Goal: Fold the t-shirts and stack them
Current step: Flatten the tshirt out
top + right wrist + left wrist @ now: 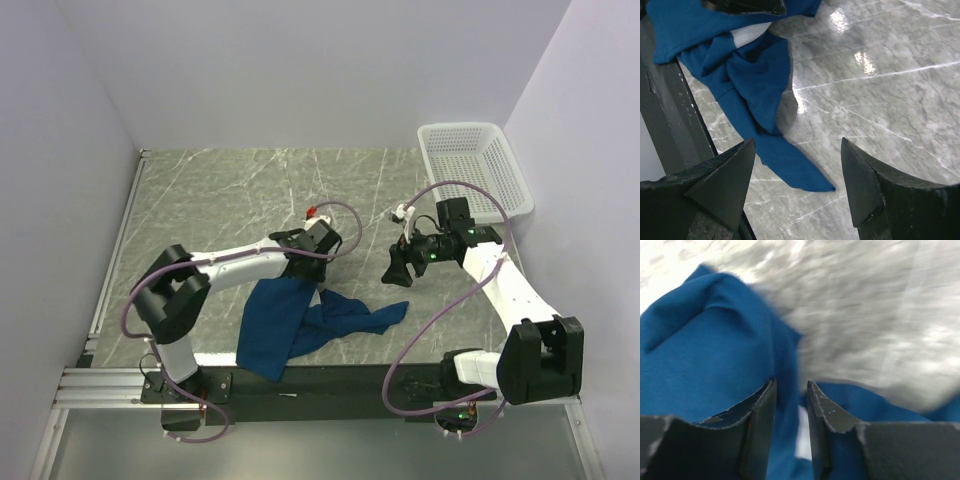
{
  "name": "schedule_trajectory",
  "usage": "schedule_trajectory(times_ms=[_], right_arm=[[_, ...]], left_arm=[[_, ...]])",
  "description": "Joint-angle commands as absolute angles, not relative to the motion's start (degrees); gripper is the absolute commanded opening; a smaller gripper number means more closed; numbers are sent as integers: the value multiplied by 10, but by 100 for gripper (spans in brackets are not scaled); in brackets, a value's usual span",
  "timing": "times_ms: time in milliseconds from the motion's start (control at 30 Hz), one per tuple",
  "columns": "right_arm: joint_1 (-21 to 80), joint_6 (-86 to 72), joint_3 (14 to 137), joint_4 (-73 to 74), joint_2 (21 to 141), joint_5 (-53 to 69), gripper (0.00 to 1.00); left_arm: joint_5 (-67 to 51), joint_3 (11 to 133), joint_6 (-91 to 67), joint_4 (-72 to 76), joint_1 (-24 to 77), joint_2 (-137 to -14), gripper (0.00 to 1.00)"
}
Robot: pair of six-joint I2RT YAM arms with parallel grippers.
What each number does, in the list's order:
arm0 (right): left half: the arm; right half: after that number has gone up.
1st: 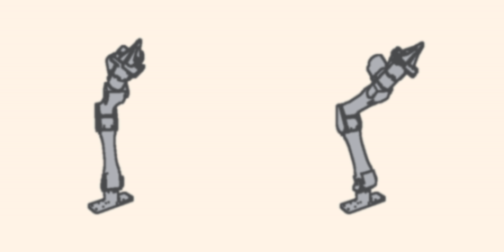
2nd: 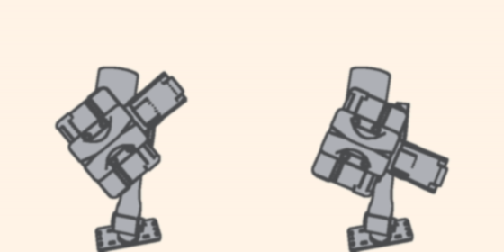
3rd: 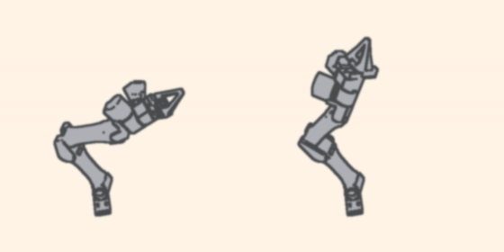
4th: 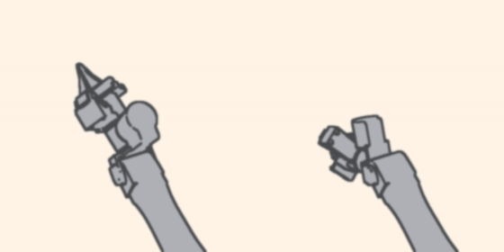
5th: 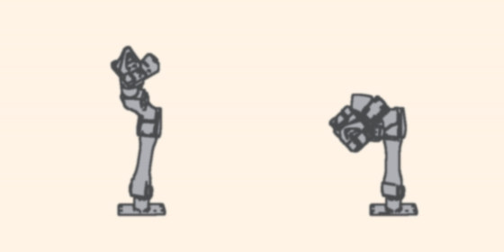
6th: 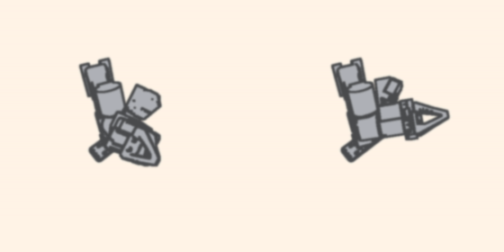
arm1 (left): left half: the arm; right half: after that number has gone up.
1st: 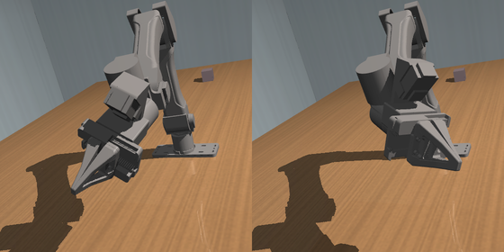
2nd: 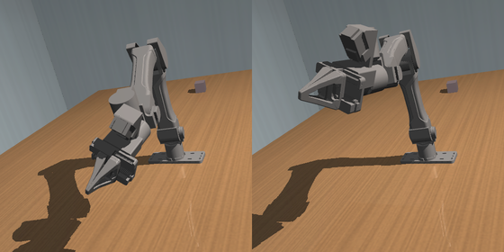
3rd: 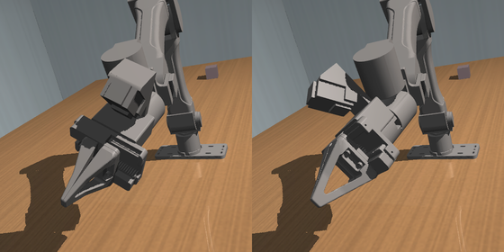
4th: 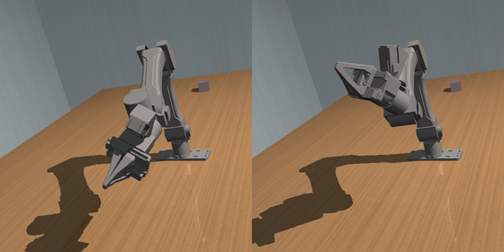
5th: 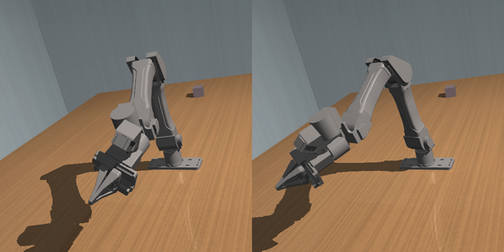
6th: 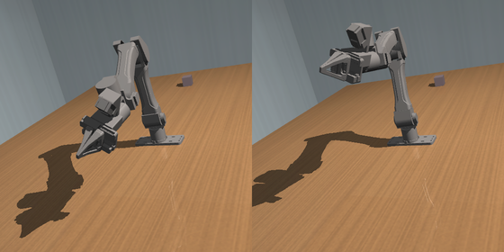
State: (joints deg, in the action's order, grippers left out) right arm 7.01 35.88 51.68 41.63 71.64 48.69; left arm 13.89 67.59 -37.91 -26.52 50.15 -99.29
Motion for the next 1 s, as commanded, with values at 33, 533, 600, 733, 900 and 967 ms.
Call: schedule_trajectory(times_ms=[33,533,600,733,900,967], right_arm=[[61,364,533,417,697,499,76],[47,367,536,425,689,512,76],[48,367,538,425,690,512,76],[47,367,537,427,690,512,76],[48,367,537,426,689,511,76],[47,374,537,430,691,513,76]], left_arm=[[240,714,-358,-349,507,-1016,37],[294,765,-330,-393,519,-1044,1],[294,773,-329,-394,519,-1015,1],[278,783,-332,-392,518,-961,1],[253,773,-345,-388,517,-883,1],[237,765,-350,-381,514,-854,1]])
